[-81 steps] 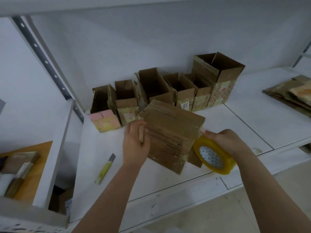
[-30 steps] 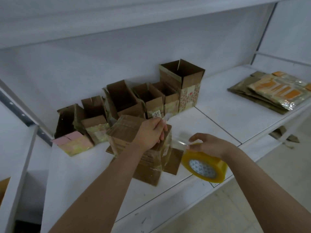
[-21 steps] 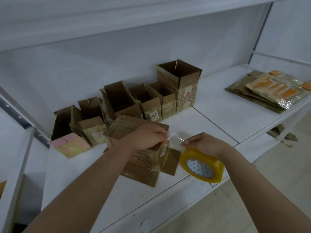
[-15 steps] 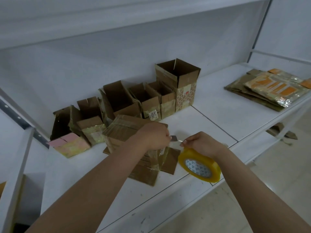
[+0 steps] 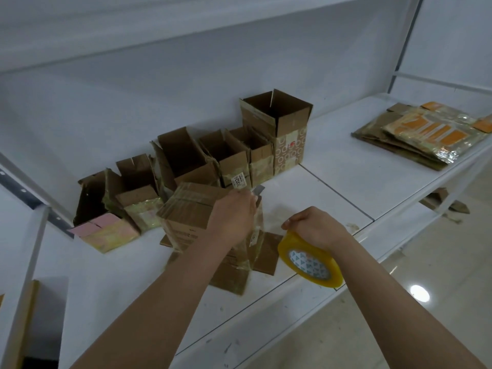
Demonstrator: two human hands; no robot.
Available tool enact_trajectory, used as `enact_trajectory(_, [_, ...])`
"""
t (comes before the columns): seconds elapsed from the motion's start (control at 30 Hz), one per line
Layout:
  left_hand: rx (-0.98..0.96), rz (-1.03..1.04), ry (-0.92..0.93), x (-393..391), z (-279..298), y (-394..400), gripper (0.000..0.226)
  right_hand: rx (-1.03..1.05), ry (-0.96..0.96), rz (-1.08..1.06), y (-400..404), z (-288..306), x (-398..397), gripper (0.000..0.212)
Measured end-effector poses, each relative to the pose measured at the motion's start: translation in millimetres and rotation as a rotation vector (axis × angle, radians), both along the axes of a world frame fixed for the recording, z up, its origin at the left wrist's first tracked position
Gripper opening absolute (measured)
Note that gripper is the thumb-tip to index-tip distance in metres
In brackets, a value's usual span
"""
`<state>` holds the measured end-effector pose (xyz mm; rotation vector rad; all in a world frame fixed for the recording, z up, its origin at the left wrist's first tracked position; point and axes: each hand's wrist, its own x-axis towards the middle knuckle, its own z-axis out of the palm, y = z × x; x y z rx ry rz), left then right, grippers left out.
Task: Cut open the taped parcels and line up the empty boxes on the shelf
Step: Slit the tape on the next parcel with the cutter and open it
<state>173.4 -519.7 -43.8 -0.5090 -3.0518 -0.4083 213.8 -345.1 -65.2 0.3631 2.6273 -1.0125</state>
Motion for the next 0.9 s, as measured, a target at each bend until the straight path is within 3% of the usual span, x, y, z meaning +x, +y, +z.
enact_trajectory(0.1, [0.062,0.089,-0.036,1.4,-4.1,9.5,0.042,0.009,0.003,0.004,-0.1,-0.7,1.4,0.028])
enact_trajectory(0.2, [0.0,0.136,-0.005,2.8,-8.6,16.6,0.046,0.029,0.021,0.009,0.0,-3.6,4.3,0.03])
enact_trajectory(0.47, [0.048,0.139,-0.011,4.1,-10.7,18.0,0.039,0.108,0.138,0.009,-6.8,-11.7,16.8,0.03])
enact_trajectory(0.67, [0.052,0.112,0.001,-1.2,-13.4,10.4,0.022,-0.007,0.123,-0.057,3.6,-13.1,25.1,0.026])
enact_trajectory(0.9, [0.093,0.063,-0.074,0.5,-7.7,7.3,0.03,0.007,0.075,-0.1,27.8,-9.7,26.6,0.025])
